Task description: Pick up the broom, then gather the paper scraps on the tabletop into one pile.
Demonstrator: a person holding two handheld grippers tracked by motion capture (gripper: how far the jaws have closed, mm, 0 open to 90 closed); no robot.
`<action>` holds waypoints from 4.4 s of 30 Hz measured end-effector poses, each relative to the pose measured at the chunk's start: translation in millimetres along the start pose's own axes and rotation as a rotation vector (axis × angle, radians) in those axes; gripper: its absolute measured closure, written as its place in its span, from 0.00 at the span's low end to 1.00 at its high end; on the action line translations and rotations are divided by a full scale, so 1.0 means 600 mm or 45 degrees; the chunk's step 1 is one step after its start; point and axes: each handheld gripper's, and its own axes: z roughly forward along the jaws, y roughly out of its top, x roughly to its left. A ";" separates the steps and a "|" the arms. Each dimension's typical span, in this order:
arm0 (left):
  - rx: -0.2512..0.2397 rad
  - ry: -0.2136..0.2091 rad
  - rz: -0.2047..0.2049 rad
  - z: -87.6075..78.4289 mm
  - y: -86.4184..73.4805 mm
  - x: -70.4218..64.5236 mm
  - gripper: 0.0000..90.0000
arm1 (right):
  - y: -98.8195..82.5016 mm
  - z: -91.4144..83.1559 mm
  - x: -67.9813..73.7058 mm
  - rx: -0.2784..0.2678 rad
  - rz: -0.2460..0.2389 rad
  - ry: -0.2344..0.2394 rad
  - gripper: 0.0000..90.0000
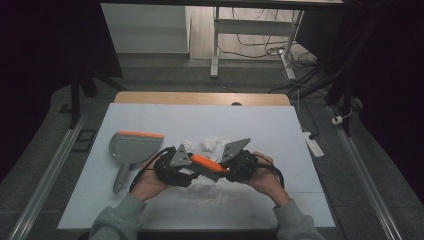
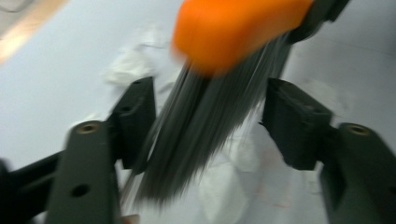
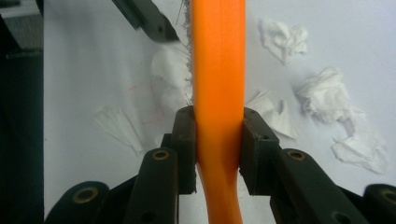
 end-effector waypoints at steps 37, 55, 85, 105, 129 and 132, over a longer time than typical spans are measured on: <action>0.001 0.271 -0.514 -0.091 -0.196 0.054 0.29 | -0.102 -0.094 -0.104 -0.087 0.552 -0.439 0.78; 0.040 0.253 -0.483 -0.079 -0.198 0.057 0.28 | -0.129 -0.092 -0.148 0.210 0.683 -0.584 0.78; 0.066 0.224 -0.453 -0.074 -0.196 0.054 0.29 | -0.023 0.040 -0.113 0.429 0.419 -0.322 0.78; 0.073 0.201 -0.449 -0.074 -0.196 0.058 0.29 | -0.024 0.010 -0.192 0.323 0.467 -0.418 0.78; 0.089 0.165 -0.444 -0.068 -0.197 0.057 0.29 | 0.034 0.092 -0.215 0.629 0.169 -0.225 0.79; 0.088 0.164 -0.444 -0.069 -0.196 0.057 0.29 | 0.030 0.088 -0.190 0.631 0.114 -0.220 0.79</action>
